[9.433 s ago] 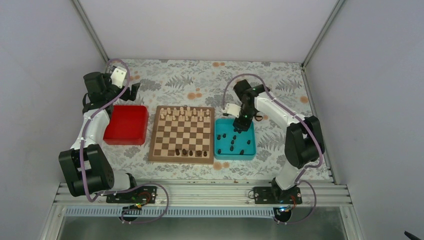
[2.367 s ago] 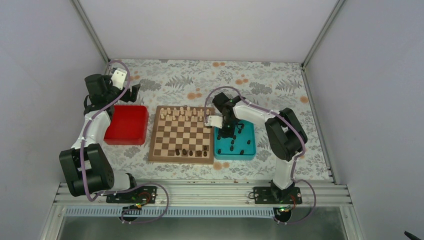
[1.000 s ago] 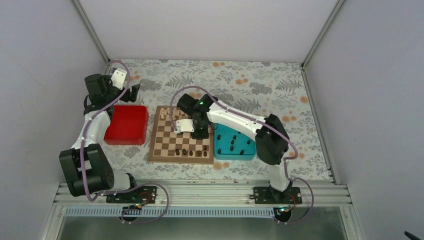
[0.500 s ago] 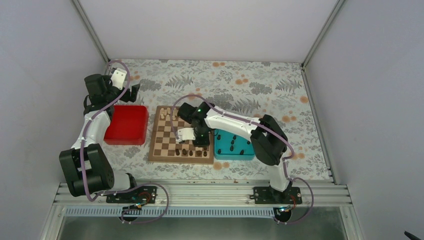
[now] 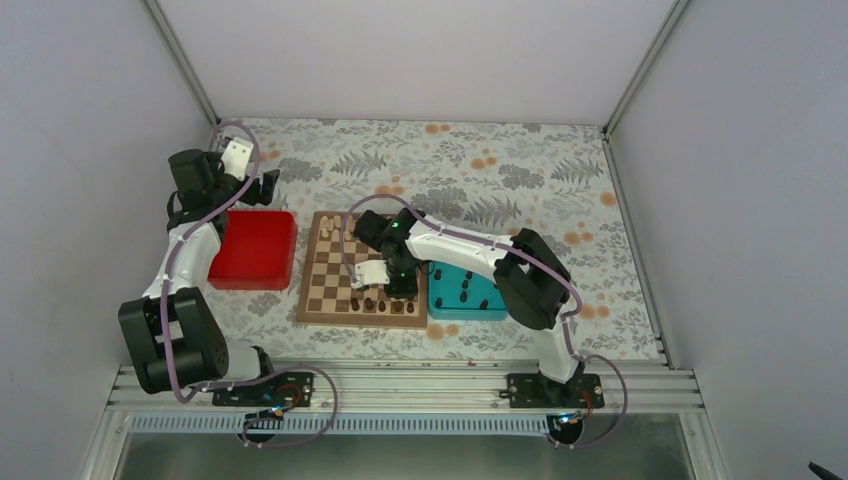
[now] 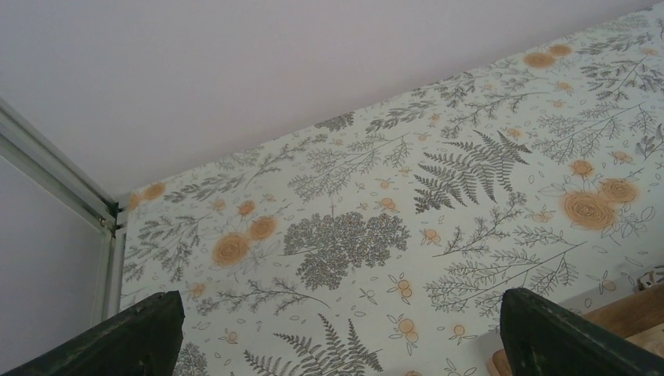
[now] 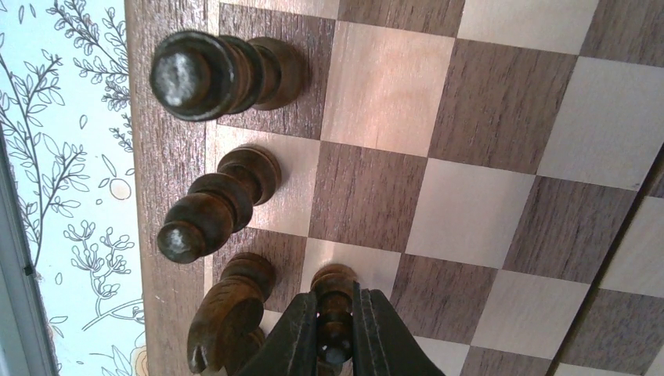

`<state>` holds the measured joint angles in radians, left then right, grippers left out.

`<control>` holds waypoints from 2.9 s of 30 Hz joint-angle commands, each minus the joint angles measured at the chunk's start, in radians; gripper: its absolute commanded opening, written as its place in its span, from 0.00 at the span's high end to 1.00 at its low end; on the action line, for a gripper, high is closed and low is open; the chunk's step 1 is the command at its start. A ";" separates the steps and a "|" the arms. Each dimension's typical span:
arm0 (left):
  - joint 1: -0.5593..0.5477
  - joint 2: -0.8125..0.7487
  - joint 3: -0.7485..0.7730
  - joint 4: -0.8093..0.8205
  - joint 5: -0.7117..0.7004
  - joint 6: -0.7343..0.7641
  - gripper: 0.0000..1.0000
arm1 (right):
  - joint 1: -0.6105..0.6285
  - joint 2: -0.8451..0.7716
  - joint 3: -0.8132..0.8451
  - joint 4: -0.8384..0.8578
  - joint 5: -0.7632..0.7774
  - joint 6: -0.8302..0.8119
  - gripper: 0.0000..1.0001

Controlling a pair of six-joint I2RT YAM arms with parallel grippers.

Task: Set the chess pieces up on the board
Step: Place the chess piece on the chessboard, then pick up the chess piece from the storage box.

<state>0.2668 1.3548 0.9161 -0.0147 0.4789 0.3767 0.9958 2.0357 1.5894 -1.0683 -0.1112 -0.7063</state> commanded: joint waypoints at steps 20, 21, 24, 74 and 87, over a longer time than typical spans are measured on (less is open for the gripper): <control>0.009 -0.017 -0.010 0.032 0.007 -0.005 0.00 | 0.009 -0.055 -0.002 -0.005 0.008 0.011 0.78; 0.009 -0.014 -0.009 0.032 0.008 -0.004 0.00 | 0.008 -0.066 -0.003 -0.005 0.010 0.013 0.77; 0.009 -0.014 -0.007 0.031 0.009 -0.005 0.00 | 0.003 -0.092 0.001 -0.015 0.003 0.013 0.75; 0.009 -0.007 -0.014 0.034 0.012 -0.005 0.00 | -0.309 -0.133 -0.228 0.125 -0.062 -0.014 0.60; -0.377 0.039 0.364 -0.337 -0.093 0.231 0.00 | -0.549 -0.434 -0.298 0.091 -0.059 -0.037 0.40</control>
<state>0.0071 1.3655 1.1103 -0.1978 0.4110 0.5022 0.5564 1.7294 1.3113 -0.9703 -0.1474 -0.7147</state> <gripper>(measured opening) 0.999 0.555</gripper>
